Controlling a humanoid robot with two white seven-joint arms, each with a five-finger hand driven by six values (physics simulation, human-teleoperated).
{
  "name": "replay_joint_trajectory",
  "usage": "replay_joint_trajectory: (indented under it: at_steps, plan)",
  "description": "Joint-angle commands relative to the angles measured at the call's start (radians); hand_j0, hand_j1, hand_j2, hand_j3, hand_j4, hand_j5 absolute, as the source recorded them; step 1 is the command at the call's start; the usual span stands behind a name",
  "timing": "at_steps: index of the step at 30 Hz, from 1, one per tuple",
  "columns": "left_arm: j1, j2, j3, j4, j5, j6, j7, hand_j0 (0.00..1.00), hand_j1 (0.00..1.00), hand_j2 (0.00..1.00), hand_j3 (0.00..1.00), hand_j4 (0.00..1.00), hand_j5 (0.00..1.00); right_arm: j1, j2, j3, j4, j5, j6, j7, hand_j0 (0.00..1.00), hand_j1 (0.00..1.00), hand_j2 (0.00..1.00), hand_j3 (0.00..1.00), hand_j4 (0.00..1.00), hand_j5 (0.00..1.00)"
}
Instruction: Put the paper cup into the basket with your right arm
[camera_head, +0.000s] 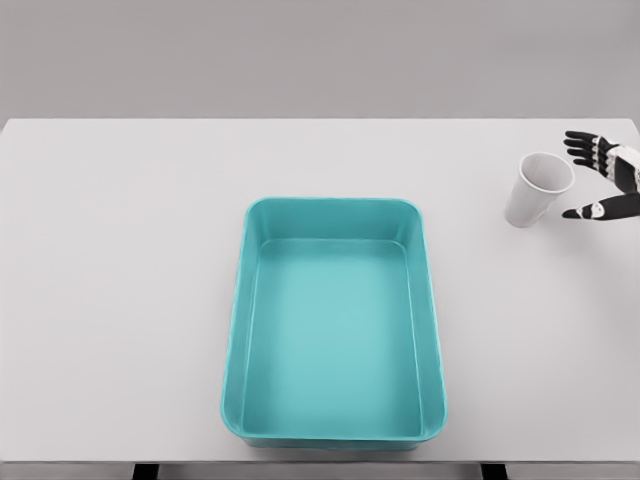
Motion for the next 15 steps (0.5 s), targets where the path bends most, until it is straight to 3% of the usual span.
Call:
replay_joint_trajectory:
  at_steps: [1,15]
  plan:
    - [0.000,0.000,0.000,0.000,0.000,0.000,0.001,1.00,1.00,1.00,1.00,1.00,1.00,0.000,0.014,-0.001,0.001,-0.004,-0.006,0.000,1.00,1.00,1.00,1.00,1.00,1.00]
    - [0.000,0.000,0.000,0.000,0.000,0.001,0.000,1.00,1.00,1.00,1.00,1.00,1.00,-0.006,0.035,-0.003,-0.010,-0.004,-0.007,0.000,1.00,1.00,1.00,1.00,1.00,1.00]
